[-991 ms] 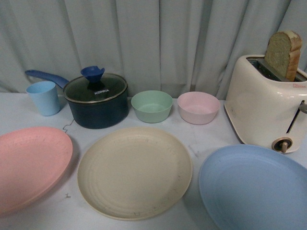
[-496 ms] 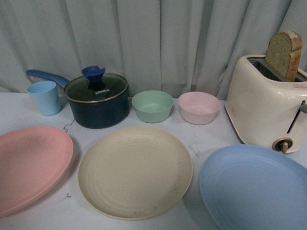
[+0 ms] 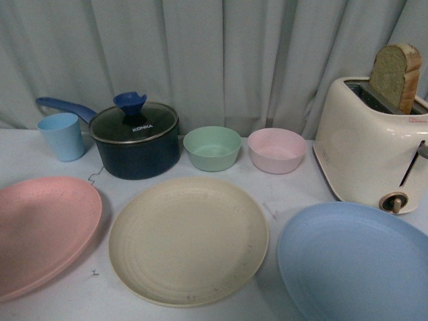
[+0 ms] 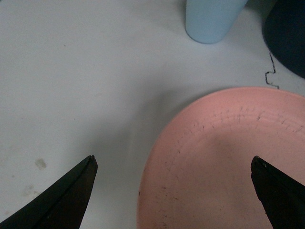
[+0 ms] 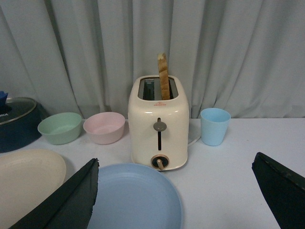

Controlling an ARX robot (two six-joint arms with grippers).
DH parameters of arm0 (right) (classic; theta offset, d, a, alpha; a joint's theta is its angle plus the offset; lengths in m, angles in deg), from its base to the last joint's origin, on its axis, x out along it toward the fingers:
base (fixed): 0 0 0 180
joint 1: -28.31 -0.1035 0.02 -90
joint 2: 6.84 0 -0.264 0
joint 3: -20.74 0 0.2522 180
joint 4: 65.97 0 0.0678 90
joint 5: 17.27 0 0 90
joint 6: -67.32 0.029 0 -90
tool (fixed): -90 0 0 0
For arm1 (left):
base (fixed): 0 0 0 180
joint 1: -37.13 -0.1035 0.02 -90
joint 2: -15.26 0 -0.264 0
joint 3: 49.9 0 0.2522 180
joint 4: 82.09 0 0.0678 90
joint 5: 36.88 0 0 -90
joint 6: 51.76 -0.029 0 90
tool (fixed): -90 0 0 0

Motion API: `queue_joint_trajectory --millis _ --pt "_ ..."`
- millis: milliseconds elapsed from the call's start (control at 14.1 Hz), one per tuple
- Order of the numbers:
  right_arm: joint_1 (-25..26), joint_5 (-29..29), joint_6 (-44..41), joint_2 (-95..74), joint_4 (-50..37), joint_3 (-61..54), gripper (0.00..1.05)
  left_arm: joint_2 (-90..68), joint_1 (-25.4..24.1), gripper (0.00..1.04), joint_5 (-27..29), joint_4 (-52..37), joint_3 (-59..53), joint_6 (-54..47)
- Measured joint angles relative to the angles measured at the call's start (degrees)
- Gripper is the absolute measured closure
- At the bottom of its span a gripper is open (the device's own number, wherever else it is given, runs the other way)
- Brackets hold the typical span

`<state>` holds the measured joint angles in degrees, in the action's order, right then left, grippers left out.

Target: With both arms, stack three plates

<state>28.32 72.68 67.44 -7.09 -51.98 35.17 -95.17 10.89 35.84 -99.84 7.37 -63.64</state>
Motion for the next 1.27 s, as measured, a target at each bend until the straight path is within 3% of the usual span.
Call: queue_joint_trajectory --millis 283,566,991,1274 --pt "0.00 0.00 -0.02 0.00 -0.02 0.00 0.06 -7.67 -2.95 0.07 1.62 1.09 5.16 -2.23" --pt "0.00 0.00 0.00 0.00 -0.02 0.00 0.06 -10.69 -3.08 0.07 -3.43 -0.94 5.81 1.38" --pt "0.00 0.00 0.00 0.00 -0.02 0.00 0.06 -14.14 -3.28 0.07 -4.24 -2.01 6.54 -1.31" --pt "0.00 0.00 -0.02 0.00 -0.02 0.00 0.06 -14.99 -3.30 0.67 -5.44 -2.99 6.40 -3.02"
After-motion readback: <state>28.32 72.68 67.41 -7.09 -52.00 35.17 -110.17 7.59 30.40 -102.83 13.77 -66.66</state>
